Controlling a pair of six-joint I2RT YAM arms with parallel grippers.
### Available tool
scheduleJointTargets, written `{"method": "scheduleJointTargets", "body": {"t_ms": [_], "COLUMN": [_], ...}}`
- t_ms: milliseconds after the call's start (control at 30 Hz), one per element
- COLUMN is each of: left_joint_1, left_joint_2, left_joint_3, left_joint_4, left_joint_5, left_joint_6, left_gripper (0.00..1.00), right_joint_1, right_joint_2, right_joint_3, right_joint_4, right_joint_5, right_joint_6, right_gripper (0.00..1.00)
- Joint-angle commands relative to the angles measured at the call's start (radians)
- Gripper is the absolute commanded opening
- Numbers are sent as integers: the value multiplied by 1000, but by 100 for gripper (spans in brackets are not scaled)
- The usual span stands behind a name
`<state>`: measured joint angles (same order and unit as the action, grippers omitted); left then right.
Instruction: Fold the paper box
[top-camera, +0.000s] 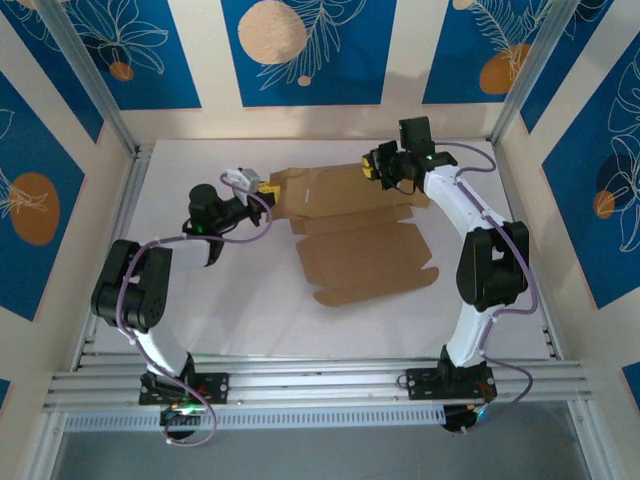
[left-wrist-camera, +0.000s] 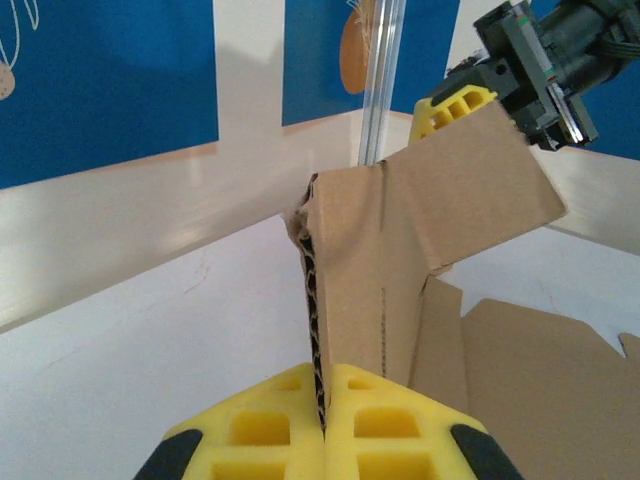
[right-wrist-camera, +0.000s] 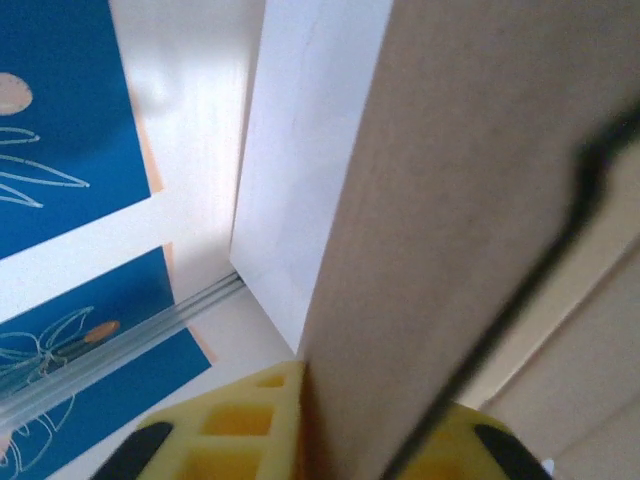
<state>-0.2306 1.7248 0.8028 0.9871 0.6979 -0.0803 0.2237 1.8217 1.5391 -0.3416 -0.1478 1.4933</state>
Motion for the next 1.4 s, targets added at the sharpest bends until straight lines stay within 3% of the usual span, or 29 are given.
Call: {"method": "scheduleJointTargets", "body": {"t_ms": [0,167,333,467,600,767,967,1167,1300,1367], "left_joint_1": [-8,-8,-7,-8,-7,-10,-31,-64,-101,-127], "left_joint_2": [21,17,-14,-62,-133,-229,-295,-257,-238,-233], "left_joint_3": [10,-11,-46,-55,-30,30,130,295,342,328], "left_joint_4": [44,50,59,47,-44,-229,-512,-876,-961,-924], "left_joint_5": [4,-61,-152,-197,-264,-344,-366,-342,-277,-243], "left_joint_6": [-23,-61,-94,-116,-125,-139,-214,-455,-623,-711], "left_gripper": [0,28,45,48,50,50,51,48,51,54], "right_joint_1": [41,82,122,157,157,147,124,133,136,136], "right_joint_2": [-19,-94,-167,-196,-180,-140,-92,-62,-68,-73], "right_joint_3": [-104,-242,-394,-465,-533,-535,-519,-548,-555,-558], "right_joint_4": [80,198,409,520,742,927,971,990,992,992], "right_joint_5": [-42,97,252,349,339,301,257,280,295,298], "right_joint_6": [37,93,81,58,53,29,52,105,106,101], "right_gripper": [5,3,3,0,0,0,0,0,0,0]}}
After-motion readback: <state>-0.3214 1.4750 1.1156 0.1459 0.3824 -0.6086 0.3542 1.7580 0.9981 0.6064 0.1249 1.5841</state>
